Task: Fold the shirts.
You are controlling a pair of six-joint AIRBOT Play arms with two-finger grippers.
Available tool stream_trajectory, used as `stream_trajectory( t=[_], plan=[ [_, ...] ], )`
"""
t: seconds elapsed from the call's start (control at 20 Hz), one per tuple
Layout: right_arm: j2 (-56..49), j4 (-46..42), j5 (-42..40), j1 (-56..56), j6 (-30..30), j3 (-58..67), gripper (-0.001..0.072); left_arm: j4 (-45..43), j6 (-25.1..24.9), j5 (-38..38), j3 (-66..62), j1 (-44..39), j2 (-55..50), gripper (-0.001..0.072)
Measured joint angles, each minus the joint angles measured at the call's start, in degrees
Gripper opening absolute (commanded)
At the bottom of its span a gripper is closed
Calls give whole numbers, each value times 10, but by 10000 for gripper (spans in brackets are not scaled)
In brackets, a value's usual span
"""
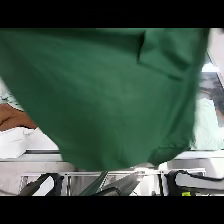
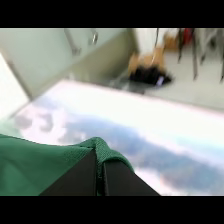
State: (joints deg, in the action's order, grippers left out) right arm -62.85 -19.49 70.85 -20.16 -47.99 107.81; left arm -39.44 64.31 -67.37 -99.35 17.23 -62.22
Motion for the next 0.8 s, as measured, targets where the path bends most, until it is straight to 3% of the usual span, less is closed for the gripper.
stream_trajectory(
  t=[0.3,0.55,0.8],
  plan=[
    [-214,-120,-57,82,-4,-62,22,-101,-12,75,55,-94,-247,14],
    [-300,-132,-154,89,-6,-69,22,-178,21,54,-62,-109,-426,14],
    [-315,-142,-158,67,-3,-67,22,-254,59,-6,-155,-120,-494,13]
  ],
)
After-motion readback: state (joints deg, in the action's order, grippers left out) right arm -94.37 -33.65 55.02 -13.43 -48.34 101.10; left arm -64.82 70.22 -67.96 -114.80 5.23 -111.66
